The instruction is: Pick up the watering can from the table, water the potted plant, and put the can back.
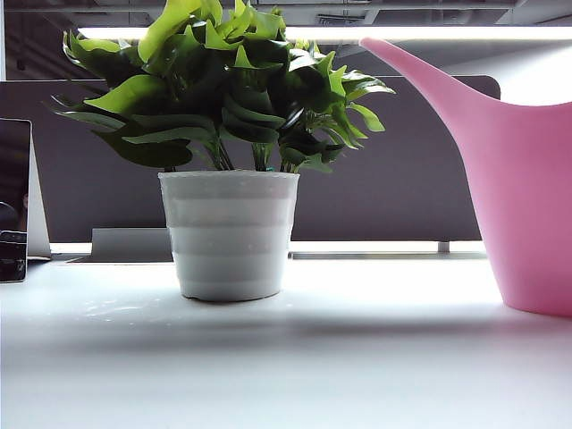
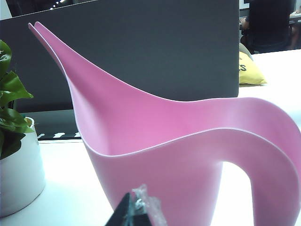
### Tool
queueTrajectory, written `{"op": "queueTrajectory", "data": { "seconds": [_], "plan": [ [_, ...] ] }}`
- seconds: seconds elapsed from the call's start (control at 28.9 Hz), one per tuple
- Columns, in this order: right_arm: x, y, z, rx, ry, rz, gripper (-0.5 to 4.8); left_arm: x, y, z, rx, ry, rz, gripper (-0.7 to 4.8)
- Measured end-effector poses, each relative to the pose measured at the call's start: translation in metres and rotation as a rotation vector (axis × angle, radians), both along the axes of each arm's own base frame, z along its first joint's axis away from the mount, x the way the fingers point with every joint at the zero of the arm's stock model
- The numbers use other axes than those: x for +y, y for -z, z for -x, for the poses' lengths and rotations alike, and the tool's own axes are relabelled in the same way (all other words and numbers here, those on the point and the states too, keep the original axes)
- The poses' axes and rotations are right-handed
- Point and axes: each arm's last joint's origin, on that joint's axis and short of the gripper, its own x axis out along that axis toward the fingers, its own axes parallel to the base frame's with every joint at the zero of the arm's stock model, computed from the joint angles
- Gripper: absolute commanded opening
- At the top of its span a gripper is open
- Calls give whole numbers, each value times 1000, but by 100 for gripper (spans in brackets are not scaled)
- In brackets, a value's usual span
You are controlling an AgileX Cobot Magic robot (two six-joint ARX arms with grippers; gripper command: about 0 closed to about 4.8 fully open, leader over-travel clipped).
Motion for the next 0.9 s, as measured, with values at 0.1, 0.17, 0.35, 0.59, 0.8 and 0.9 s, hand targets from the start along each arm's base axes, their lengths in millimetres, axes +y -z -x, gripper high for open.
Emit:
{"op": "queueTrajectory", "data": {
  "seconds": [0.1,0.17,0.35,0.59,0.8,0.9],
  "plan": [
    [0,0,0,0,0,0,-8,0,0,0,0,0,0,-5],
    [0,0,0,0,0,0,-8,0,0,0,0,0,0,-5],
    [0,0,0,0,0,0,-8,0,0,0,0,0,0,-5],
    [0,0,0,0,0,0,-8,0,0,0,0,0,0,-5],
    [0,0,0,1,-1,0,-8,0,0,0,0,0,0,-5],
    [0,3,-1,3,16,9,-8,0,0,0,0,0,0,-5]
  ]
}}
